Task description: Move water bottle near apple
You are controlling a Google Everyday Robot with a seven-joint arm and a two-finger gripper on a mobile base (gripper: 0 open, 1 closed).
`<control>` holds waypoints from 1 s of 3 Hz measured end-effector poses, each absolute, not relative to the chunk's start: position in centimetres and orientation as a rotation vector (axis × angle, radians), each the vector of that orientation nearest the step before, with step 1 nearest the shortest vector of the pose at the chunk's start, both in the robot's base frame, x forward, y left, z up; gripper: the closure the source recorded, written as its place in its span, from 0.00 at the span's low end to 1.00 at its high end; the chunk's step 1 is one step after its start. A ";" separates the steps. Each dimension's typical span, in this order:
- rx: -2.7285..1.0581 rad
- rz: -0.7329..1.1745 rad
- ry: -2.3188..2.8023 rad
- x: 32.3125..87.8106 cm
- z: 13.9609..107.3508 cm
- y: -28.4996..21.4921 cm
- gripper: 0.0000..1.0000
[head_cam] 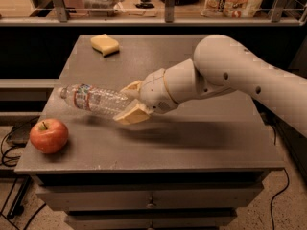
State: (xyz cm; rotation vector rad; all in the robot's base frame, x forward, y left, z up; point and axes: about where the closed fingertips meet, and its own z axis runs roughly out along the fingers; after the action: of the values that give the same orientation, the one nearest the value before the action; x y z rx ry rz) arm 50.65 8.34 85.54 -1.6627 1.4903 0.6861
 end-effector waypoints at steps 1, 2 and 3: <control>-1.672 0.690 1.517 49.9 84.3 8.7 0.53; -1.659 0.702 1.537 49.3 83.7 8.7 0.30; -1.664 0.702 1.534 49.2 83.8 8.9 0.06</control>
Offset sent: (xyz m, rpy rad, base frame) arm -0.0187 0.0002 -0.0259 -0.0117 0.0634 -0.0375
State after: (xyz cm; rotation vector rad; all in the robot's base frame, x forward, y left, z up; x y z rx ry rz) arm 49.23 8.86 83.77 -1.6636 1.5341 0.7022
